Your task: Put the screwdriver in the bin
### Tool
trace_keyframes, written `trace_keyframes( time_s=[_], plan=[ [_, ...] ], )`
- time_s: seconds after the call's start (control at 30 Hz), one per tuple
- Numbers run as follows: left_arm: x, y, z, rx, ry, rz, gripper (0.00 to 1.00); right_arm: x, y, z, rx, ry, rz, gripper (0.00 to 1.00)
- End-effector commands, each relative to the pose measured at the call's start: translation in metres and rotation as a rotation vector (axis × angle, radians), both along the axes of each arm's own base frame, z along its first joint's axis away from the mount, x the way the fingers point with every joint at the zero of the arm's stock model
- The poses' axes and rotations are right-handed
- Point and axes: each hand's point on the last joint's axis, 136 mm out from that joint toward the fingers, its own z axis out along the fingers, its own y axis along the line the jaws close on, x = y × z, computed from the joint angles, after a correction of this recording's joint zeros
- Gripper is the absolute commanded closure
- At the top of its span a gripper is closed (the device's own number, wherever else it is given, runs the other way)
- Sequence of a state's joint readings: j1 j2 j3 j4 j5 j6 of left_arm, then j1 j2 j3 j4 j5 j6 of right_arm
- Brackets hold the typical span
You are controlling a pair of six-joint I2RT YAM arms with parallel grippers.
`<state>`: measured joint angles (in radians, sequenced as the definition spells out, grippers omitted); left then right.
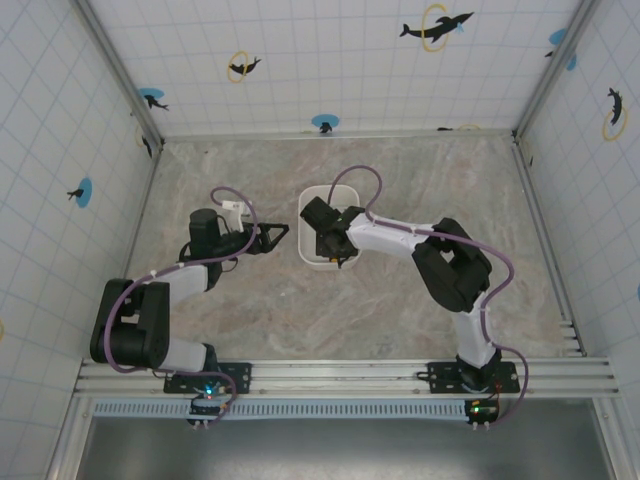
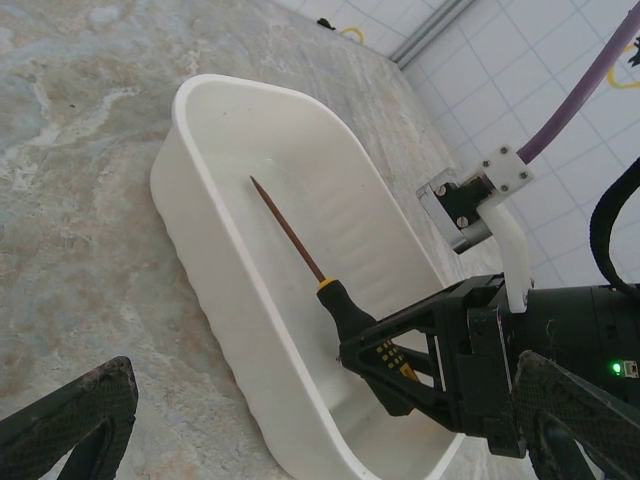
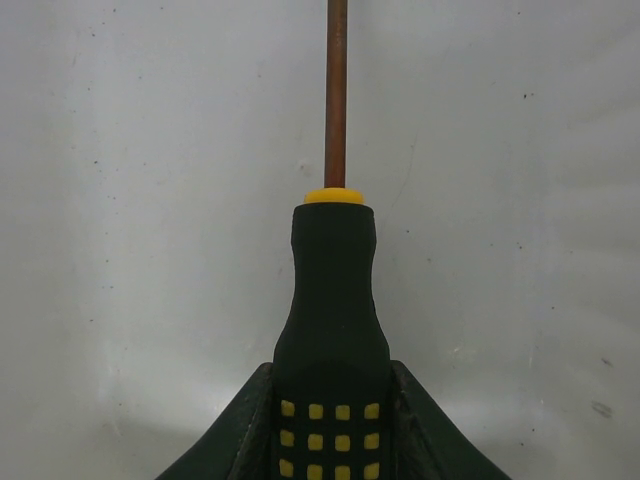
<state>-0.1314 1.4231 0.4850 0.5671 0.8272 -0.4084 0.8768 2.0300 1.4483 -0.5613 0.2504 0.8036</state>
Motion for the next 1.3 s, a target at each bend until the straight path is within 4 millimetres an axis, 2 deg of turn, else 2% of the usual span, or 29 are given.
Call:
trace_keyframes(
  time_s=[0.0,0.2,0.4,0.63,0.8,1.03,1.13,1.2,1.27],
  plan=[
    [-0.003,-0.003,0.002,0.005,-0.012,-0.019,0.02,0.011,0.010,0.007,0.035,-0.022,-0.013,0.82],
    [-0.003,-0.003,0.002,0.005,-0.010,-0.020,0.02,0.010,0.011,0.003,0.033,-0.012,-0.009,0.73],
    [-0.003,-0.003,0.001,0.007,-0.009,-0.017,0.02,0.011,0.011,0.004,0.034,-0.015,-0.006,0.59],
    [-0.002,-0.003,0.001,0.007,-0.006,-0.017,0.02,0.013,0.010,0.016,0.036,-0.037,0.000,0.48],
    [0.000,-0.001,0.006,0.015,-0.019,-0.003,0.02,0.017,0.004,0.055,0.007,-0.106,0.030,0.39],
    [0.013,0.009,0.029,0.061,-0.093,0.083,0.02,0.010,-0.008,0.129,-0.013,-0.203,0.193,0.28],
    [0.020,0.021,0.046,0.097,-0.152,0.165,0.02,0.004,-0.028,0.156,-0.038,-0.243,0.258,0.27],
    [0.026,0.036,0.055,0.147,-0.191,0.255,0.02,0.004,-0.050,0.175,-0.073,-0.298,0.277,0.27],
    [0.029,0.054,0.066,0.207,-0.245,0.357,0.02,0.008,-0.084,0.193,-0.107,-0.365,0.255,0.26]
  ],
)
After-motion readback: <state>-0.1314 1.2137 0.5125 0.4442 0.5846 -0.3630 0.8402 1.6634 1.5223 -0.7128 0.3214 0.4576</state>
